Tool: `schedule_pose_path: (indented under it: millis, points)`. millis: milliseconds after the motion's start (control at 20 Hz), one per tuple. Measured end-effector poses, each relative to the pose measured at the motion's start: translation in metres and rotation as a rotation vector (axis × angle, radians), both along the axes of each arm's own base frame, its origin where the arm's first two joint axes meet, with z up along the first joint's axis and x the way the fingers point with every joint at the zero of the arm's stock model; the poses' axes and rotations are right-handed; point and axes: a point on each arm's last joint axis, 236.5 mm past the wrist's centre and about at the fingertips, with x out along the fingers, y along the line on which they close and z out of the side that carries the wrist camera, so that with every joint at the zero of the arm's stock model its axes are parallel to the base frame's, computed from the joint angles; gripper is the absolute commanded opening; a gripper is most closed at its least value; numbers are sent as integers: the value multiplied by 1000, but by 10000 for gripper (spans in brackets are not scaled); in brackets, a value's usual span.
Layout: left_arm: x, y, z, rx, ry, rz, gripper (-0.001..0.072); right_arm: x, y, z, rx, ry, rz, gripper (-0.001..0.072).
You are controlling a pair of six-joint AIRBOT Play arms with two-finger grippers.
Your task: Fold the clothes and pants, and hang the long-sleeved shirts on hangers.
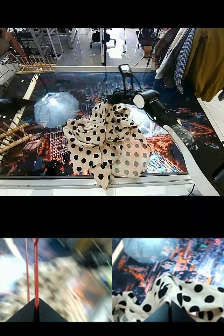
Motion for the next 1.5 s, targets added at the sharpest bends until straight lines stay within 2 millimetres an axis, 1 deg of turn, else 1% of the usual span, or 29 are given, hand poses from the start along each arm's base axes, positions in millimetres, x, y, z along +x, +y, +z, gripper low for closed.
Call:
schedule_pose_path:
  millis: [50, 100, 150, 200, 250, 300, 400, 550, 800, 900, 1000, 1150, 1200, 1300, 1400, 1500]
  points:
    - [-11, -31, -12, 7, 20, -100, 8, 3, -9, 0, 3, 9, -23, 16]
    - [-21, -57, -21, 8, 30, -184, 7, 6, -16, -1, 4, 13, -43, 16]
    - [-31, -80, -30, 13, 42, -260, 7, 7, -22, -2, 2, 20, -57, 16]
    - [-40, -99, -38, 16, 53, -316, 8, 8, -26, -2, 4, 28, -68, 16]
    - [-45, -114, -44, 20, 56, -350, 8, 8, -29, -4, 0, 35, -73, 16]
    - [-43, -124, -49, 27, 55, -350, 7, 9, -32, -4, -3, 36, -76, 16]
    - [-38, -136, -57, 41, 53, -339, 7, 9, -35, -6, -11, 42, -81, 16]
    - [-24, -138, -63, 51, 54, -274, 8, 9, -37, -6, -16, 45, -82, 17]
    - [-10, -134, -65, 60, 60, -201, 7, 7, -36, -7, -21, 50, -73, 17]
    - [-6, -125, -67, 96, 71, -154, 7, 5, -36, -9, -27, 57, -70, 17]
    - [-1, -110, -67, 151, 69, -88, 6, 4, -36, -10, -29, 62, -70, 17]
    - [3, -98, -55, 193, 32, -15, 7, 3, -33, -10, -25, 65, -64, 17]
    - [3, -98, -50, 192, 20, -5, 7, 1, -30, -10, -22, 67, -60, 17]
    - [4, -105, -42, 175, 4, -3, 6, -2, -23, -10, -19, 68, -45, 17]
    - [-1, -121, -39, 158, 0, -37, 7, -6, -14, -9, -16, 66, -29, 17]
    - [-12, -141, -42, 149, 15, -103, 7, -9, -8, -9, -15, 65, -16, 17]
